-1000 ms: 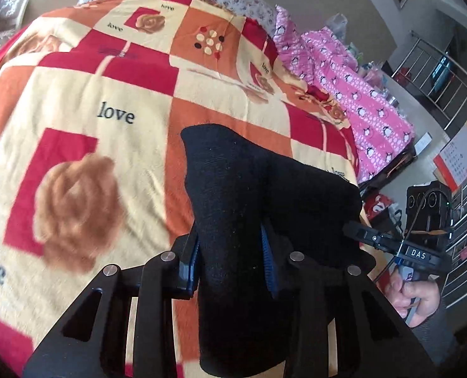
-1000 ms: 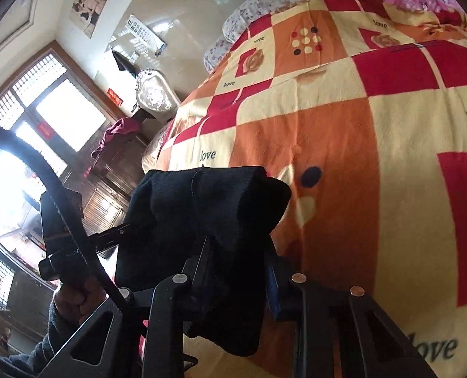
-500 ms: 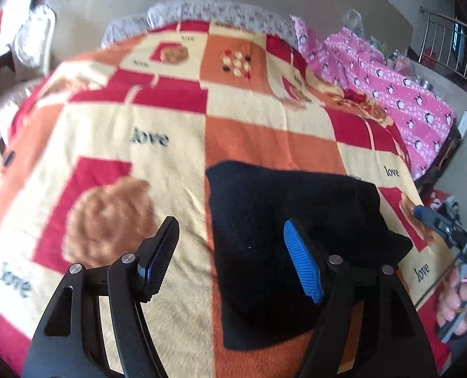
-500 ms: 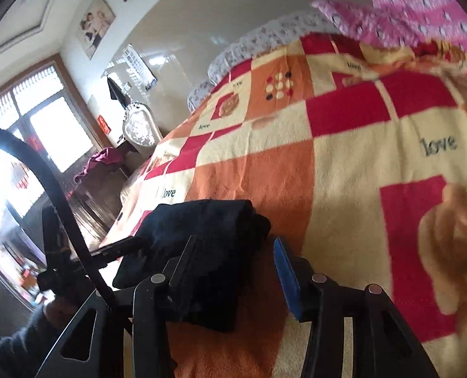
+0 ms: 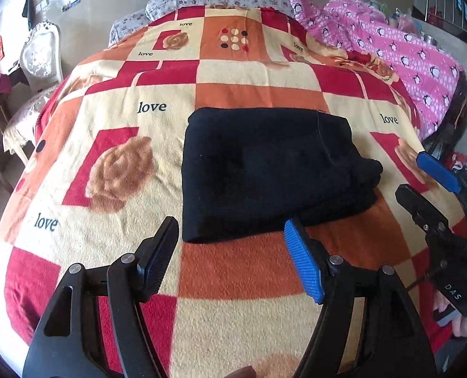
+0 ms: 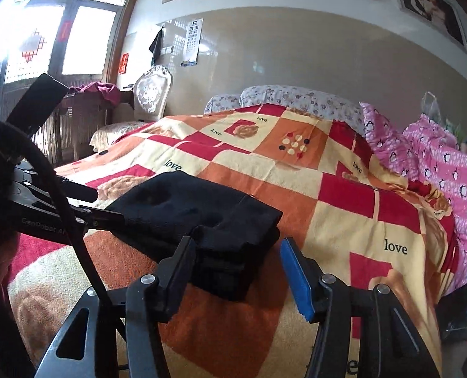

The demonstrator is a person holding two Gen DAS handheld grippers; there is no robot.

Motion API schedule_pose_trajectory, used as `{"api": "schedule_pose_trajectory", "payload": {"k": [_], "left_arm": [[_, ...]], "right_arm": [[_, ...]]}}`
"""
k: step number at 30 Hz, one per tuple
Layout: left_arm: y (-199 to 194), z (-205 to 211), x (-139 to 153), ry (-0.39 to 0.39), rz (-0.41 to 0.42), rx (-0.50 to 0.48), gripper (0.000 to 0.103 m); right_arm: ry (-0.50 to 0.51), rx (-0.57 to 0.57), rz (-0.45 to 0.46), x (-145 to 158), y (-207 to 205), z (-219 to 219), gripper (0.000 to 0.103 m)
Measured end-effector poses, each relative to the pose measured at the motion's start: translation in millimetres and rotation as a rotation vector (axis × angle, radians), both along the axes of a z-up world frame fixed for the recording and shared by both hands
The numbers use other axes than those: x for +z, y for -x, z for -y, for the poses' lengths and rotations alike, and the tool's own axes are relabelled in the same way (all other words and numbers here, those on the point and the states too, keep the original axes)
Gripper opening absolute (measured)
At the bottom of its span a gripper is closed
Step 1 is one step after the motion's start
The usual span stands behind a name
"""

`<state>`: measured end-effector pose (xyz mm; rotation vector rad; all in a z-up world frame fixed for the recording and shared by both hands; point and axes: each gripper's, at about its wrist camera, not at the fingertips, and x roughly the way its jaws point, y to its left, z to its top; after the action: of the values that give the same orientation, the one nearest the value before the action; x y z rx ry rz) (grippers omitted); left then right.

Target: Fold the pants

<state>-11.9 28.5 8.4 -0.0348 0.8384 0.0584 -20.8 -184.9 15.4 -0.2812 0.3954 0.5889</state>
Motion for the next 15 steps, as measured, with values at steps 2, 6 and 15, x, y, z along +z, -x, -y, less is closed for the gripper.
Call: {"api": "schedule_pose_trajectory", "payload": {"k": [2, 6, 15], "left_arm": [[0.5, -0.8, -0.9, 0.0, -0.006, 0.009, 0.07], [-0.5, -1.9, -3.1, -0.001, -0.018, 0.026, 0.07], [-2.7, -0.8, -8.0, -0.011, -0.034, 0.032, 0.07]], "right_arm": [[0.005, -0.008, -0.002, -0.8, -1.5, -0.3, 0.054], [-0.013, -0.013, -0.011, -1.1, -3.1, 2.4, 0.054], [-0.009, -0.016, -0.015, -1.9, -4.9, 1.6, 0.054]]}}
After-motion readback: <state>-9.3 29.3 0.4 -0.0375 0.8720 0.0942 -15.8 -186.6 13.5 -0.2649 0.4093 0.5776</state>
